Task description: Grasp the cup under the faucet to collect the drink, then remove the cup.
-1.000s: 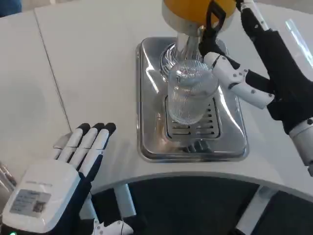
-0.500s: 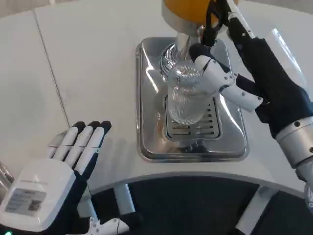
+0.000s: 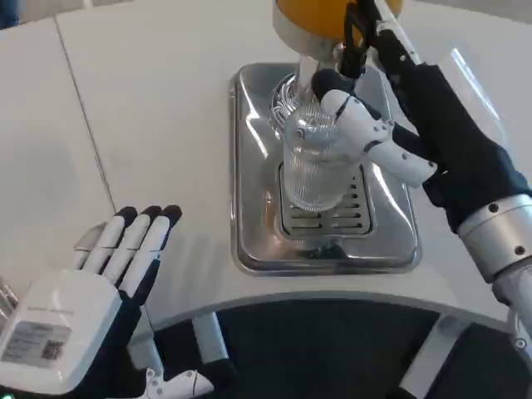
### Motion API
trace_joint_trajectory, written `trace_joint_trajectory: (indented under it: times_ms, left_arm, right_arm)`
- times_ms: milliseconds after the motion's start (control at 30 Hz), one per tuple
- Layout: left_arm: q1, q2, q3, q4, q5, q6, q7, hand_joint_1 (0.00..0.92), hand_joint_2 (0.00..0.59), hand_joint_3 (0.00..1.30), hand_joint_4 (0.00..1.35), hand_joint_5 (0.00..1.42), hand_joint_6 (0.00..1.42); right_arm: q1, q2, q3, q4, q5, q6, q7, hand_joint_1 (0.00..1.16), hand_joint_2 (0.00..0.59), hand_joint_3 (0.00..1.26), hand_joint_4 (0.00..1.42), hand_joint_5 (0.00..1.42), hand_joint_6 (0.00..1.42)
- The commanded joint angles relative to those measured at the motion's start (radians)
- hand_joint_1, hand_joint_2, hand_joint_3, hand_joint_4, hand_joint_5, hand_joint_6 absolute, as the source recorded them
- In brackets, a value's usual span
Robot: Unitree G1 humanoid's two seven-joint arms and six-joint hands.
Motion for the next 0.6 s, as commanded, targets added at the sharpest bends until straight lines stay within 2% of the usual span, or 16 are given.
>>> trace_joint_trajectory:
  times_ms: [33, 67, 167, 267, 433, 600]
  left_arm:
    - [0.011, -0.009, -0.002, -0.001, -0.004, -0.011, 0.010, 0.000, 0.064, 0.00, 0.00, 0.00, 0.07]
    - [0.010, -0.010, -0.002, 0.000, -0.004, -0.011, 0.011, 0.000, 0.064, 0.00, 0.00, 0.00, 0.07]
    - [0.006, -0.013, -0.002, 0.001, -0.005, -0.009, 0.011, 0.000, 0.064, 0.00, 0.00, 0.00, 0.07]
    - [0.004, -0.016, -0.005, 0.003, -0.005, -0.009, 0.010, 0.000, 0.064, 0.00, 0.00, 0.00, 0.07]
    - [0.002, -0.021, -0.011, 0.006, -0.002, -0.011, 0.009, 0.000, 0.064, 0.00, 0.00, 0.00, 0.07]
    - [-0.007, -0.024, -0.016, 0.013, 0.000, -0.011, 0.007, 0.000, 0.064, 0.00, 0.00, 0.00, 0.07]
  right_arm:
    - [-0.024, -0.041, 0.019, -0.008, -0.005, 0.028, 0.043, 0.21, 0.392, 0.00, 0.00, 0.00, 0.00]
    - [-0.034, -0.052, 0.022, -0.009, -0.004, 0.037, 0.058, 0.21, 0.391, 0.00, 0.00, 0.00, 0.00]
    - [-0.054, -0.078, 0.032, -0.012, -0.005, 0.064, 0.086, 0.11, 0.380, 0.00, 0.00, 0.00, 0.00]
    - [-0.073, -0.115, 0.052, -0.024, -0.034, 0.076, 0.108, 0.01, 0.373, 0.00, 0.00, 0.00, 0.01]
    - [-0.103, -0.177, 0.092, -0.061, -0.122, 0.088, 0.142, 0.00, 0.379, 0.00, 0.00, 0.00, 0.04]
    - [-0.127, -0.245, 0.150, -0.089, -0.230, 0.043, 0.189, 0.00, 0.403, 0.05, 0.00, 0.02, 0.06]
